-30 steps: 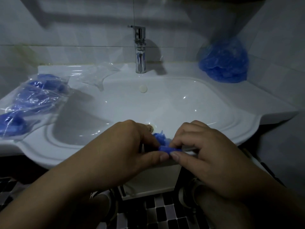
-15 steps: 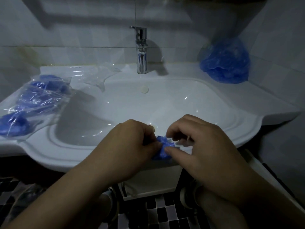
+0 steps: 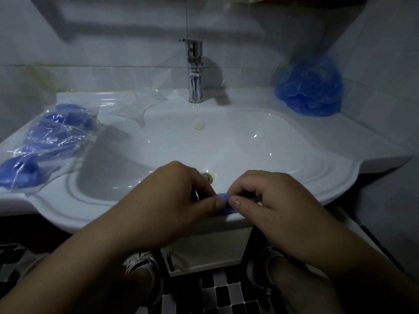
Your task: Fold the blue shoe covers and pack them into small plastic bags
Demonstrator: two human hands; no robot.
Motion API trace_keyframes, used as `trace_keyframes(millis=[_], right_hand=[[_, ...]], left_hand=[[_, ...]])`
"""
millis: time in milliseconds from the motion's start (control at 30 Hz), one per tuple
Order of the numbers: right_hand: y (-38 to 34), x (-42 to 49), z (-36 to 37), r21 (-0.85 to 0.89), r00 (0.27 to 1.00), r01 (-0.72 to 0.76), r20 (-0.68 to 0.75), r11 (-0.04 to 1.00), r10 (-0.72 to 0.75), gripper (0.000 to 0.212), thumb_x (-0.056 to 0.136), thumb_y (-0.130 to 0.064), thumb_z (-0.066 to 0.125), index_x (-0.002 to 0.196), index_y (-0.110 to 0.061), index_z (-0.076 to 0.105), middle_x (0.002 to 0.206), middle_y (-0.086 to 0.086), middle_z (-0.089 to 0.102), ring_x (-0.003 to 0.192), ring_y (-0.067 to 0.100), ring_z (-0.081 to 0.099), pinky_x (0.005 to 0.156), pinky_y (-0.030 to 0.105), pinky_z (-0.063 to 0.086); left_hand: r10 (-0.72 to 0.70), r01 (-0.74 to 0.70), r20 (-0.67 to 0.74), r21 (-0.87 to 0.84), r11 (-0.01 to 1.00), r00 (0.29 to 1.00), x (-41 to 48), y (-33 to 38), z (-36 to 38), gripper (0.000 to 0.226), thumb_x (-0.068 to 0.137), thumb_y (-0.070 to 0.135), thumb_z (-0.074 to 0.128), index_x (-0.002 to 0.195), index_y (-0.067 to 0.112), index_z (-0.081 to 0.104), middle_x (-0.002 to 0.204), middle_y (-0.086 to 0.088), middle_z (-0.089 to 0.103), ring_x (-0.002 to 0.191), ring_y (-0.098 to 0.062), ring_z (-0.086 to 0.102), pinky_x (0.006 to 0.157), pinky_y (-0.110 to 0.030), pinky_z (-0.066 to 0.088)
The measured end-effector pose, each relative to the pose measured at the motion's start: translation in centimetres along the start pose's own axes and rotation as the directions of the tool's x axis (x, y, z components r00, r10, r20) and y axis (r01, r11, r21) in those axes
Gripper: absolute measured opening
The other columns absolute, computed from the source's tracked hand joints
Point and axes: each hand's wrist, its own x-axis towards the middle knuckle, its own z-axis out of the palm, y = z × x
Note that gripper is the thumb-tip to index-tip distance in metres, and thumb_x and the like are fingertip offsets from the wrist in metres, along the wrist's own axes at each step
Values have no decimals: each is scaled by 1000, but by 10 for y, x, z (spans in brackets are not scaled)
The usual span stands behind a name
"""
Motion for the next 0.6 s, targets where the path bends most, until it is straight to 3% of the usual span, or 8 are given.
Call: trace_keyframes(millis=[67,133,200,367,500,600], right_hand=[[-1,5,2,28,997,-64,-35,998,65,2,90,-28,62,90,-30,63,71,-4,61,67,9,57,60,25,47],[-3,10,5,0,993,-106,-56,994,106,10,89,-30,63,98,-34,61,71,-4,60,66,8,56,62,25,48],[-5,13,5,-88,992,-126,-28,988,124,12,90,-34,61,101,-35,66,82,-9,59,74,6,56,67,21,47],[-8,12,-2,-159,992,-74,89,985,89,17,91,-36,60,96,-32,76,90,-7,59,80,6,55,73,28,47],[-11,13,-5,-135,990,-90,93,987,103,8,87,-33,66,89,-34,74,91,-11,61,79,5,56,64,18,43],[-13,13,-7,-132,991,-111,67,985,120,7,81,-32,71,77,-38,69,81,-16,64,76,0,59,60,13,41]], left_hand=[[-58,63,-78,63,996,995,7,-1,8,36,80,54,61,70,21,72,63,2,62,63,5,57,54,-16,40],[-102,116,-131,105,988,986,12,-2,14,36,84,50,62,68,18,69,61,2,57,64,5,55,52,-13,39],[-109,129,-159,118,985,981,14,-2,16,25,83,49,65,74,26,65,71,14,52,67,7,51,51,-10,33],[-124,135,-104,116,984,987,15,-5,17,19,79,52,69,84,35,61,84,21,49,77,8,46,55,-9,31],[-128,138,-127,73,988,984,11,-10,12,36,67,60,71,91,37,58,85,23,50,76,12,47,56,-7,37],[-158,167,-249,17,986,956,6,-17,-3,39,66,65,58,93,38,59,91,20,54,82,5,51,62,-13,39]])
